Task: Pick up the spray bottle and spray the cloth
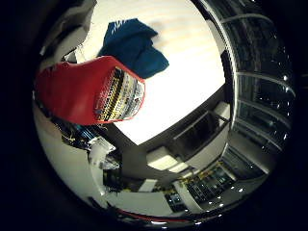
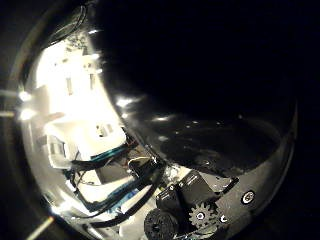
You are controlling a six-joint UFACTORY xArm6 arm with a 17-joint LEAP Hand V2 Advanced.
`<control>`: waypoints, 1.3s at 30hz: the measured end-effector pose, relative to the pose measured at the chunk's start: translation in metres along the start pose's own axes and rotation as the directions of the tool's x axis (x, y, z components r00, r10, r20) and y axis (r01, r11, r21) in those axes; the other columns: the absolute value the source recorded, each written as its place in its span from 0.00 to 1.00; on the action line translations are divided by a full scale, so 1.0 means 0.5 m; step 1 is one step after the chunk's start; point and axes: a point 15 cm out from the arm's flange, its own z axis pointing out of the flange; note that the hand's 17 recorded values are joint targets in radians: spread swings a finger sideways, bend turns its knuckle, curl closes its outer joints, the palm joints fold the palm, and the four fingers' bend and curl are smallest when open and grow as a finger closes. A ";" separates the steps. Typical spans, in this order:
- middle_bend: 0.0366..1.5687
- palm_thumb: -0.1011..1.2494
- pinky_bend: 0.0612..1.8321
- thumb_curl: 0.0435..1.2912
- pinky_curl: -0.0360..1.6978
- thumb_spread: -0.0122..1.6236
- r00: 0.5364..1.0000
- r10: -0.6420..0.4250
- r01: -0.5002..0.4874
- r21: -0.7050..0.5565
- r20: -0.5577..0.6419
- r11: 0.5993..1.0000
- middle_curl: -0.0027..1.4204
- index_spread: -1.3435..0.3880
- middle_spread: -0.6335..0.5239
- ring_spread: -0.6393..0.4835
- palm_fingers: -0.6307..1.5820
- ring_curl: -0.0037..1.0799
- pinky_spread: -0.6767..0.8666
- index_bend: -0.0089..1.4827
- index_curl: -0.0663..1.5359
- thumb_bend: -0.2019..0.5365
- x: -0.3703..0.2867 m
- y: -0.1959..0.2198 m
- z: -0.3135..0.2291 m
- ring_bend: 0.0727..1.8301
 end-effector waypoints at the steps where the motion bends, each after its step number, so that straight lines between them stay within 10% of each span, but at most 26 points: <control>1: 0.87 0.86 0.54 0.78 0.84 0.19 1.000 -0.006 0.005 0.027 0.006 1.000 0.59 0.62 0.42 0.38 0.79 0.71 0.35 0.76 0.63 0.25 -0.005 -0.008 -0.009 0.78; 27: 0.88 0.85 0.54 0.77 0.84 0.20 0.876 -0.189 -0.109 0.564 0.443 0.819 0.59 0.62 0.43 0.38 0.79 0.71 0.35 0.76 0.63 0.25 -0.134 -0.327 -0.048 0.78; 39: 0.88 0.85 0.54 0.78 0.84 0.19 0.885 -0.222 -0.073 0.593 0.409 0.802 0.59 0.62 0.43 0.38 0.79 0.71 0.35 0.76 0.63 0.25 -0.144 -0.431 0.114 0.78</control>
